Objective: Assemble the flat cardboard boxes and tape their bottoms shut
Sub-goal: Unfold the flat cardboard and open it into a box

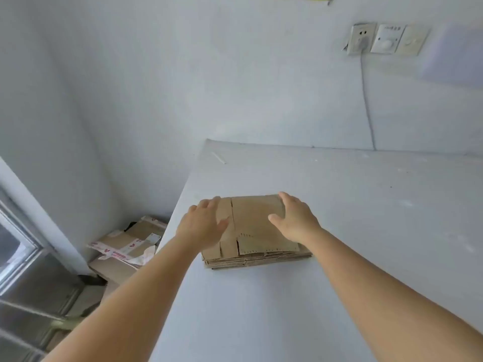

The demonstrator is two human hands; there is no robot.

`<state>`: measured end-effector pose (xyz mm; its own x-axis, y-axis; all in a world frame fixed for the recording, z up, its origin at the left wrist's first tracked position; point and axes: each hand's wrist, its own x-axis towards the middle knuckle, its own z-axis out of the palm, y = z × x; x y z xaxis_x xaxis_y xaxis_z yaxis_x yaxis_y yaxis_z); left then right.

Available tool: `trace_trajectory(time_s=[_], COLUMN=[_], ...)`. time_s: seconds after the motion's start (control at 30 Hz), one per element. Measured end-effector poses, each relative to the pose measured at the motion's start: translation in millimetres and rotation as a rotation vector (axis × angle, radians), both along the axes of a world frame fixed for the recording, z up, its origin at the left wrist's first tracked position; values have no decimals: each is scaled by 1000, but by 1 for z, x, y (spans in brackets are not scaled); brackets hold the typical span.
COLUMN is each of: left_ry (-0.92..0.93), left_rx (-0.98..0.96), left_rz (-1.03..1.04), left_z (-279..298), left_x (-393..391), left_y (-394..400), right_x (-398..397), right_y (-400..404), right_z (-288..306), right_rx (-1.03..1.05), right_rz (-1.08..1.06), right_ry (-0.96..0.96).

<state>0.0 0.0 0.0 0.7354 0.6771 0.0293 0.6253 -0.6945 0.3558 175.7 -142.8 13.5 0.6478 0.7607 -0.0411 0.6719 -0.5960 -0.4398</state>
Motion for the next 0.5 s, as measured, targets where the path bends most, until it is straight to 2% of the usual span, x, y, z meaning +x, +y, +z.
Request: trace_trajectory(time_s=[0.27,0.5], left_ry=[183,112], left_rx=[-115,-240], left_rz=[66,69], left_z=[-48,-62], left_x=[6,9], left_y=[16,18], right_x=[11,19], right_y=[26,22], right_z=[-44,-74], right_rx=[-184,-252], right_rz=[-57,-133], right_ry=[42,71])
